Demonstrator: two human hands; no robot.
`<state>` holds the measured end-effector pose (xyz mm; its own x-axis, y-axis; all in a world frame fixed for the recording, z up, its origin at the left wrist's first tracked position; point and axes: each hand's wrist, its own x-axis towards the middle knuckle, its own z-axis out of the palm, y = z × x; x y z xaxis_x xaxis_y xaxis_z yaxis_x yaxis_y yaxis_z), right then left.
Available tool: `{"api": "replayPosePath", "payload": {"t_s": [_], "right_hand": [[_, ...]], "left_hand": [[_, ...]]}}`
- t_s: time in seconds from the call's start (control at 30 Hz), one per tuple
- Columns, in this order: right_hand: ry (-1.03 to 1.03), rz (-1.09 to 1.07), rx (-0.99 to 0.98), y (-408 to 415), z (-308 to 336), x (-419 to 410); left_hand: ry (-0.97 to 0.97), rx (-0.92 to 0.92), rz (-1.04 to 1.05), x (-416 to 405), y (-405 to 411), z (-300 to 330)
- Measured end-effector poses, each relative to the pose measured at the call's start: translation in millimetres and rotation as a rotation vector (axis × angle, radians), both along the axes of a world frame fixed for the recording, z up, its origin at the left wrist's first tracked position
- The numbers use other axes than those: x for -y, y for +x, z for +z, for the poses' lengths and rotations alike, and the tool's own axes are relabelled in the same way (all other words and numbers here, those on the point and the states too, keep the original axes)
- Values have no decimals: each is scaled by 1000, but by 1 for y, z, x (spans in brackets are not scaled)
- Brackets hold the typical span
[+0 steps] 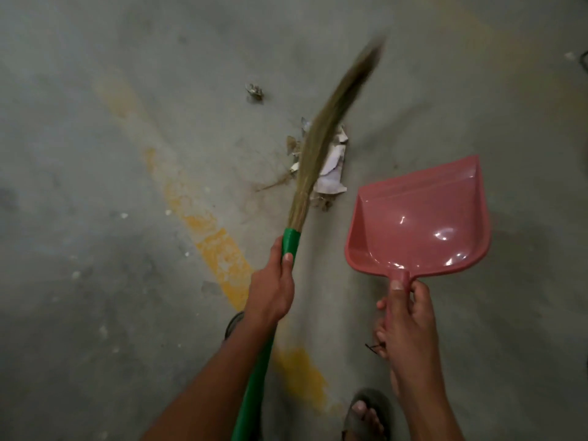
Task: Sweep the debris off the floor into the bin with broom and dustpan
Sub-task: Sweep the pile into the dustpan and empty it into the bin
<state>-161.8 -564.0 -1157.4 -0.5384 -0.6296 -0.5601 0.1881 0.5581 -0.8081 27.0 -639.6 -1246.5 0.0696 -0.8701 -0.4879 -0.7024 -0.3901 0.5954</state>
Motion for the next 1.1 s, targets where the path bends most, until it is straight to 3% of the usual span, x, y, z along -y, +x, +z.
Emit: {"api": "replayPosePath", "payload": {"t_s": [0.2, 0.37, 0.5, 0.67, 0.87, 1.1], "right_hand": [[-26, 57, -6, 6, -4, 37], [-45, 67, 12, 8, -8, 62], [-40, 55, 29, 8, -13, 74], [-12, 40, 26, 11, -17, 77], [26, 43, 89, 21, -13, 64], [20, 74, 54, 20, -5, 48]], "left_hand": [[-90, 206, 122, 129, 44, -21], [-15, 375, 156, 221, 90, -40], [70, 456, 55, 250, 118, -62], [93, 556, -139, 205, 126, -85], [56, 486, -279, 97, 125, -94], [-112, 294, -50, 4, 113, -76]]}}
